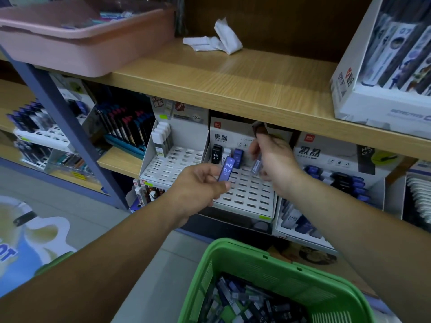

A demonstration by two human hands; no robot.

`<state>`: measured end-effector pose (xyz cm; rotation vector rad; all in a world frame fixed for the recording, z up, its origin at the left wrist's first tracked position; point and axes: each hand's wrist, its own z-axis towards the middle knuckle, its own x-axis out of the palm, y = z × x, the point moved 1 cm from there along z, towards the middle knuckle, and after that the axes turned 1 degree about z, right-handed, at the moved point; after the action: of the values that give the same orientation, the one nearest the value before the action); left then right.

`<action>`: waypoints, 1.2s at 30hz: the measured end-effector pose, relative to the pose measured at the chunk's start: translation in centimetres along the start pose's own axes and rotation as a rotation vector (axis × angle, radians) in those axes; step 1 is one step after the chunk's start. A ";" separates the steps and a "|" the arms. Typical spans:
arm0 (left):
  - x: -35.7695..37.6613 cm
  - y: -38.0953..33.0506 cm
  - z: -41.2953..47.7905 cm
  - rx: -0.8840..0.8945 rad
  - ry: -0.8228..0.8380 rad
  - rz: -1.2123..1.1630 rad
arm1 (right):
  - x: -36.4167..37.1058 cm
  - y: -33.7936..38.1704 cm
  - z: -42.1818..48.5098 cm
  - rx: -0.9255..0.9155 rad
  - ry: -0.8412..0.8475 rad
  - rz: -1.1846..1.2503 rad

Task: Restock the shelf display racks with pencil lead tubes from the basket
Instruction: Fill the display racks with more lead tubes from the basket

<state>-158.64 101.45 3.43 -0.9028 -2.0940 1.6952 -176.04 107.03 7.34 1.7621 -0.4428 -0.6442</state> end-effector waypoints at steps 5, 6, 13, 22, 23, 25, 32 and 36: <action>-0.2 -0.4 0.6 -0.031 -0.069 -0.003 | -0.4 -0.2 0.5 0.136 0.206 0.020; -0.2 -0.4 0.8 -0.029 -0.078 0.006 | -0.5 -0.1 0.6 0.171 0.285 0.015; -0.5 -1.6 1.7 0.099 -0.139 0.020 | -2.2 0.3 0.4 0.073 0.482 -0.305; 0.3 -3.1 4.1 0.274 -0.250 0.119 | -3.3 1.4 -0.1 -0.086 0.323 -0.580; 0.4 -3.0 4.4 0.285 -0.247 0.143 | -3.5 1.6 -0.1 -0.088 0.296 -0.604; 0.6 -2.8 5.1 0.287 -0.223 0.201 | -4.0 1.9 -0.3 -0.075 0.256 -0.631; 1.1 -1.9 6.6 0.394 -0.187 0.443 | -4.9 1.3 -0.6 -0.027 0.168 -0.407; 1.3 -2.0 6.6 0.435 -0.135 0.533 | -4.5 0.7 -0.3 -0.050 0.154 -0.283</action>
<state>-164.02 97.01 3.49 -1.2982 -1.5235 2.4080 -179.28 109.76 8.95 1.8272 -0.0705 -0.7038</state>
